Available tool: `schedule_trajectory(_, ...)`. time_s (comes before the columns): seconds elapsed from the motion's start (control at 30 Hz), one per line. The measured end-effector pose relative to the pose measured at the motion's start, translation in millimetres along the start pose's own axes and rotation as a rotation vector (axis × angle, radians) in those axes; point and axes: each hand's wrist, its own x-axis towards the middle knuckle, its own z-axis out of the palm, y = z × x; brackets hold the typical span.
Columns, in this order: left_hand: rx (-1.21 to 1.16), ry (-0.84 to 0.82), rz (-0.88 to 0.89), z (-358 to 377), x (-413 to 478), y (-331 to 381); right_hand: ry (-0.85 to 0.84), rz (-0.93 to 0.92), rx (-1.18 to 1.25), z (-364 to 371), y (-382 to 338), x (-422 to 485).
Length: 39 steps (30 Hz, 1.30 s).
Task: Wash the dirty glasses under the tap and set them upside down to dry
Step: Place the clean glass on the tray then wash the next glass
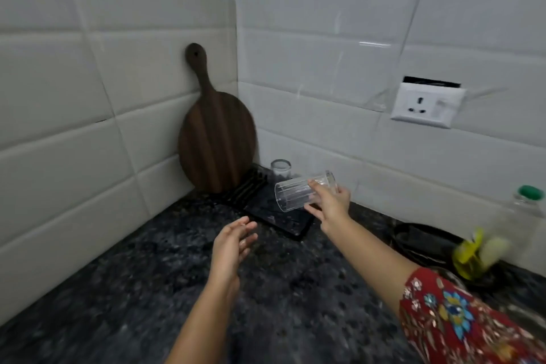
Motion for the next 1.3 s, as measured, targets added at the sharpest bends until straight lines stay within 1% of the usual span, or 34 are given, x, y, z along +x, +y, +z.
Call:
schedule_trajectory(0.2,-0.022,0.037,-0.021,-18.0,31.8,-4.5,-0.031,-0.331,-0.460,48.4,39.3,47.9)
schedule_trajectory(0.3,-0.033,0.059,-0.032,-22.3,41.9,-12.4,-0.107,-0.423,-0.603,60.6,50.2,61.6)
schedule_trajectory(0.37,-0.031,0.073,-0.049,-23.6,46.3,-17.1,-0.129,-0.472,-0.693,64.5,57.7,69.6)
schedule_trajectory(0.43,-0.035,0.080,-0.054,-24.2,49.2,-21.2,-0.142,-0.496,-0.777,66.7,63.9,75.2)
schedule_trajectory(0.6,-0.031,0.088,-0.050,-22.4,54.7,-27.3,-0.171,-0.545,-0.879,71.0,68.9,81.4)
schedule_trajectory(0.8,-0.012,0.094,-0.048,-15.0,52.8,-26.4,-0.183,-0.540,-0.956,76.7,67.7,82.6)
schedule_trajectory(0.87,-0.011,0.096,-0.045,-11.9,50.5,-25.1,-0.189,-0.532,-0.966,77.2,66.8,80.9)
schedule_trajectory(0.97,-0.012,0.101,-0.021,-8.1,44.6,-23.7,-0.189,-0.451,-0.939,72.4,61.7,70.5)
schedule_trajectory(1.0,-0.013,0.099,-0.009,-6.3,41.2,-23.4,-0.170,-0.417,-0.894,67.9,58.2,63.1)
schedule_trajectory(1.07,-0.018,0.093,0.011,0.8,32.0,-22.9,-0.141,-0.321,-0.709,52.5,47.0,41.7)
schedule_trajectory(1.17,-0.022,0.068,0.014,21.0,11.3,-22.3,-0.198,-0.105,-0.396,14.6,16.1,-2.7)
schedule_trajectory(1.23,-0.020,0.012,0.019,39.4,-7.7,-22.4,-0.272,-0.030,-0.324,-22.9,-8.8,-32.8)
schedule_trajectory(1.3,-0.017,-0.067,0.032,61.0,-31.1,-25.2,-0.310,-0.030,-0.324,-67.2,-31.9,-62.3)
